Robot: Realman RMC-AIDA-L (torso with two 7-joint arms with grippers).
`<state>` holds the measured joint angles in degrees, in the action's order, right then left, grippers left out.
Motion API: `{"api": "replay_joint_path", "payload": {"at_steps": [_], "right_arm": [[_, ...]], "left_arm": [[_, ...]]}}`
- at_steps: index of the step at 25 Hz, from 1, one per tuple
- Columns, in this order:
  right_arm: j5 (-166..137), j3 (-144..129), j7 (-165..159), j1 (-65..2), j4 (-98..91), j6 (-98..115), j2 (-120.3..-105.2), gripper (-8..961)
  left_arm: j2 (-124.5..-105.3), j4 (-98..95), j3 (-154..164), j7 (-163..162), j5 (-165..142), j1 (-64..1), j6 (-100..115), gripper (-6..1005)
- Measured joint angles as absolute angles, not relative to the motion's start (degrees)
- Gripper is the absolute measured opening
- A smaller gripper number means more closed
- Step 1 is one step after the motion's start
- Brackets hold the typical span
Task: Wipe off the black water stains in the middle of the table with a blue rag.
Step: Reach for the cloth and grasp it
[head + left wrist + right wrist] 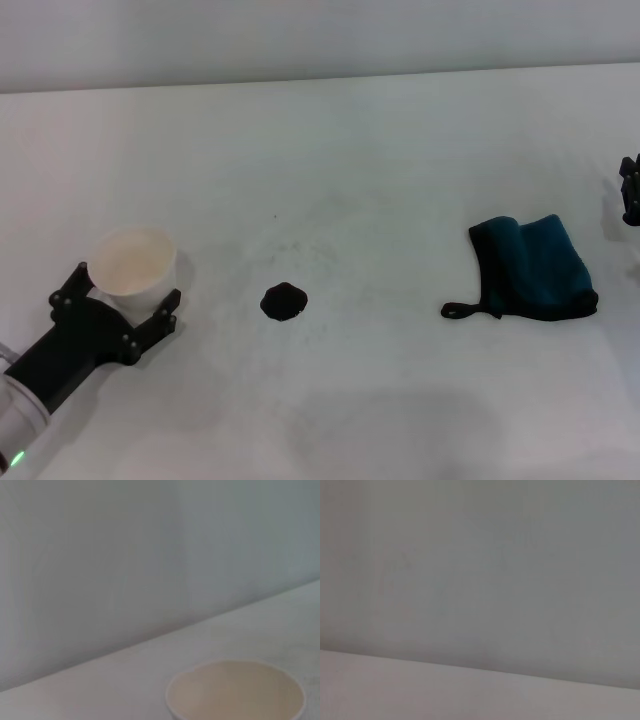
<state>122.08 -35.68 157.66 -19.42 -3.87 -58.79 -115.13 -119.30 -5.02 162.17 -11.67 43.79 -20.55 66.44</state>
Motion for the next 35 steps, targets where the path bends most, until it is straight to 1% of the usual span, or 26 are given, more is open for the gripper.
{"api": "replay_joint_path", "payload": {"at_steps": [29, 35], "right_arm": [[122.96, -35.4, 156.18, -19.62, -3.87, -60.51, -115.23, 156], [122.74, -33.04, 151.23, -19.43, -5.21, -59.89, -114.96, 157]], "left_arm": [[-119.2, -4.92, 162.16, -11.18, 45.79, -14.34, 69.76, 878], [-119.43, -4.97, 162.16, -11.16, 45.97, -13.22, 70.57, 877]]}}
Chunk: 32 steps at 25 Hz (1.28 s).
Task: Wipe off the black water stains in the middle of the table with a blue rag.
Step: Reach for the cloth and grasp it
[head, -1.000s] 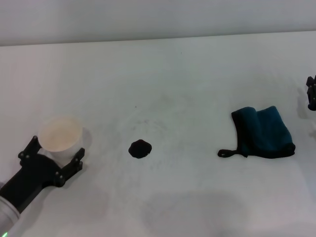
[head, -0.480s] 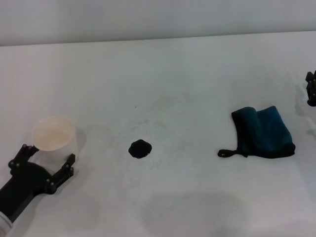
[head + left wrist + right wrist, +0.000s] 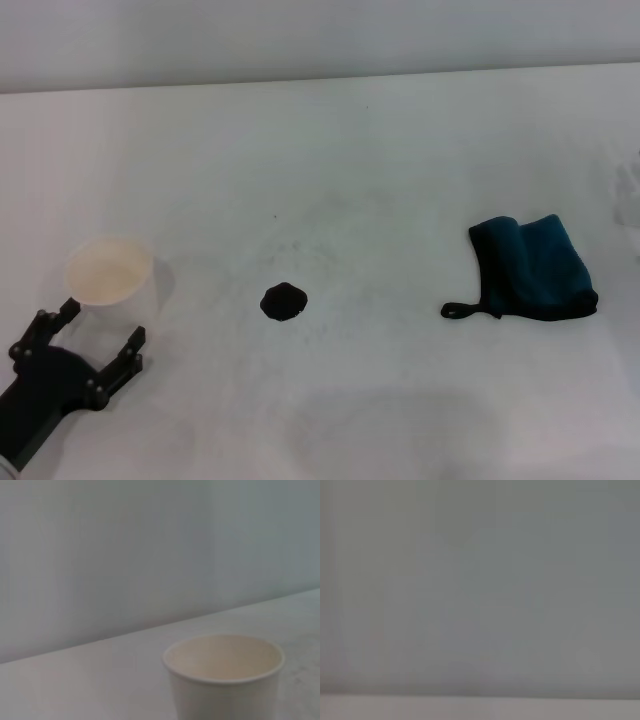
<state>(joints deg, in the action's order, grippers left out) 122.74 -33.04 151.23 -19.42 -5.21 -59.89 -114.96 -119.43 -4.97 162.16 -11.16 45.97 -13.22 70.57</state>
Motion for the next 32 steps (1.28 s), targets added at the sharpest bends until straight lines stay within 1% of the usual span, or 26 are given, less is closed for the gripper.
{"api": "replay_joint_path", "payload": {"at_steps": [5, 11, 13, 15, 17, 22, 23, 26, 28, 32], "right_arm": [[120.34, -34.5, 135.08, -18.29, -10.68, -57.99, -114.32, 157], [109.22, -35.77, 111.3, -16.71, -21.74, -57.29, -113.65, 162], [104.79, -35.77, 102.6, -16.73, -24.78, -57.23, -112.86, 168], [100.58, -35.78, 95.37, -17.06, -26.67, -58.54, -111.54, 173], [97.23, -35.78, 88.61, -17.61, -27.68, -61.49, -109.94, 224], [92.94, -35.59, 77.99, -19.32, -28.96, -72.83, -104.96, 353], [92.82, -35.43, 76.53, -19.54, -29.37, -74.68, -104.26, 379], [93.07, -34.95, 72.24, -20.0, -31.63, -80.92, -102.95, 455], [93.65, -34.39, 70.13, -20.22, -34.0, -84.24, -102.83, 506], [93.96, -33.84, 64.96, -21.71, -38.25, -90.13, -102.5, 648]], "left_arm": [[-119.36, -5.34, 162.16, -11.48, 49.01, -11.73, 72.83, 877], [-119.14, -5.1, 162.16, -11.24, 52.32, -9.62, 76.11, 877], [-119.09, -5.04, 162.16, -11.19, 52.96, -9.19, 76.25, 877], [-119.09, -5.01, 162.16, -11.16, 53.41, -8.99, 76.27, 877], [-119.05, -4.96, 162.16, -11.16, 53.61, -8.92, 76.29, 877], [-119.0, -4.25, 162.16, -11.16, 53.96, -8.75, 77.09, 877], [-119.0, -4.07, 162.16, -11.16, 54.18, -8.73, 77.26, 877], [-119.0, -3.58, 162.16, -11.16, 55.16, -8.81, 77.71, 877], [-119.0, -3.34, 162.16, -11.16, 55.76, -8.95, 77.8, 877], [-118.95, -2.75, 162.15, -11.16, 55.99, -9.55, 77.86, 877]]}}
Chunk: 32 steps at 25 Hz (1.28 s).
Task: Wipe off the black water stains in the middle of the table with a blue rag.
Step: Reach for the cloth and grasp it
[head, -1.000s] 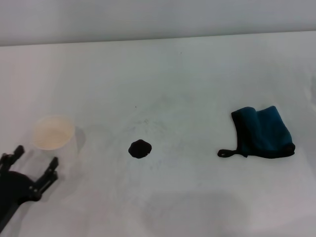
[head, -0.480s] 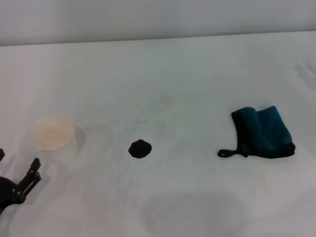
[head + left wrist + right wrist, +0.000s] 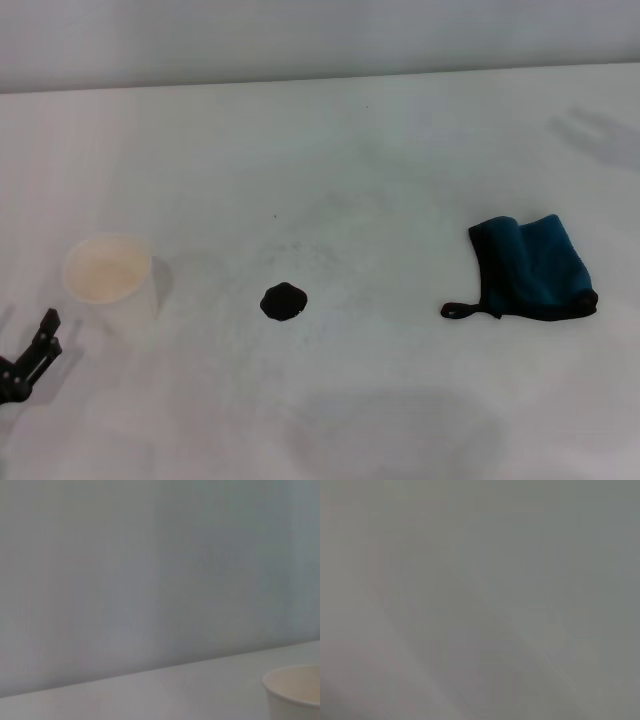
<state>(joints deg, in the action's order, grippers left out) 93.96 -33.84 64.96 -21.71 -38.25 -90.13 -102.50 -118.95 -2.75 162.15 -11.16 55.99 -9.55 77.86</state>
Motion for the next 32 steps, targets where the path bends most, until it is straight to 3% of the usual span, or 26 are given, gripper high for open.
{"api": "replay_joint_path", "payload": {"at_steps": [2, 5, 14, 24, 26, 30, 32], "right_arm": [[92.49, -34.49, 61.68, -22.45, -41.7, -92.06, -102.36, 719], [86.34, -34.87, 54.3, -23.3, -50.03, -92.35, -103.33, 759], [62.44, -36.53, 36.48, -27.25, -74.78, -92.87, -109.29, 784], [43.37, -49.73, 20.63, -31.99, -86.68, -95.96, -110.1, 782], [38.35, -50.89, 18.84, -32.81, -88.26, -97.06, -111.1, 782], [28.18, -52.88, 16.13, -33.57, -90.59, -98.24, -114.62, 781], [26.17, -55.5, 14.11, -33.28, -90.56, -98.4, -115.29, 781]], "left_arm": [[-118.94, -2.55, 162.16, -11.16, 55.99, -9.88, 78.01, 876], [-118.92, -1.79, 162.16, -11.14, 56.0, -10.32, 78.31, 876], [-118.94, -0.59, 162.16, -11.1, 57.65, -10.63, 78.35, 876], [-118.92, -0.35, 162.16, -11.07, 61.38, -10.95, 78.21, 876], [-118.91, -0.35, 162.16, -11.06, 62.15, -11.25, 78.02, 876], [-118.93, -0.35, 162.16, -9.86, 65.18, -11.65, 77.95, 876], [-118.98, -0.35, 162.16, -8.66, 66.15, -11.98, 77.93, 876]]}}
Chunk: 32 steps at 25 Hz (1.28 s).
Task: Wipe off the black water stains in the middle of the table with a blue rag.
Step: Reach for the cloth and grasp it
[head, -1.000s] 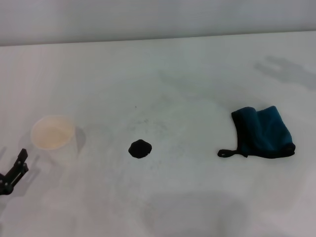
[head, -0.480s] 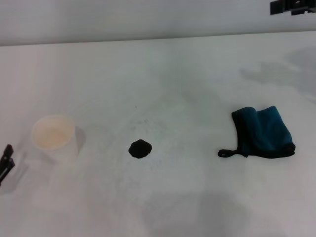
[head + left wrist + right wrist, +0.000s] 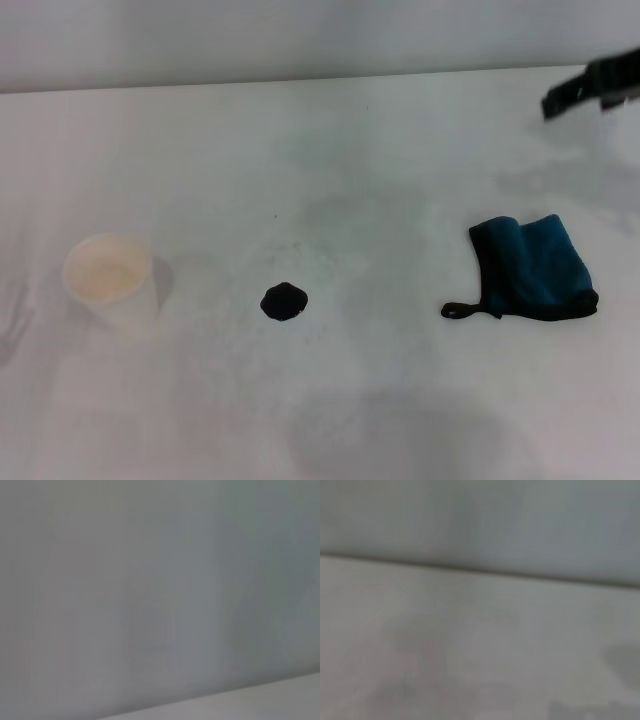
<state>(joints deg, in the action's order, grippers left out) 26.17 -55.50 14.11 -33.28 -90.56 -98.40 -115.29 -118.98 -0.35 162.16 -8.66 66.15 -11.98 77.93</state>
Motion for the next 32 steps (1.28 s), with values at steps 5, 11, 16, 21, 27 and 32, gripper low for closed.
{"api": "replay_joint_path", "payload": {"at_steps": [5, 11, 16, 21, 27, 32], "right_arm": [[25.93, -63.83, 7.41, -31.24, -87.63, -97.68, -115.64, 780], [26.1, -74.64, -0.73, -29.5, -87.24, -94.25, -115.36, 779], [24.38, -82.84, -6.37, -31.06, -85.27, -93.95, -115.39, 778], [21.89, -88.66, -9.5, -35.21, -79.49, -93.75, -115.5, 777], [20.64, -89.91, -9.55, -39.11, -70.62, -91.48, -115.46, 776], [20.28, -89.82, -8.87, -40.92, -64.37, -88.43, -115.37, 760]], "left_arm": [[-119.0, -0.46, 162.15, -7.39, 70.31, -12.83, 78.2, 876], [-119.1, -0.61, 162.16, -7.38, 72.91, -13.29, 77.84, 876], [-119.11, -0.72, 162.16, -7.38, 73.13, -13.62, 77.79, 876], [-119.09, -0.72, 162.16, -7.38, 73.17, -14.06, 77.58, 877], [-119.22, -0.9, 162.16, -7.38, 73.21, -14.19, 76.43, 877], [-119.26, -1.04, 162.16, -7.38, 73.22, -13.9, 76.33, 877]]}}
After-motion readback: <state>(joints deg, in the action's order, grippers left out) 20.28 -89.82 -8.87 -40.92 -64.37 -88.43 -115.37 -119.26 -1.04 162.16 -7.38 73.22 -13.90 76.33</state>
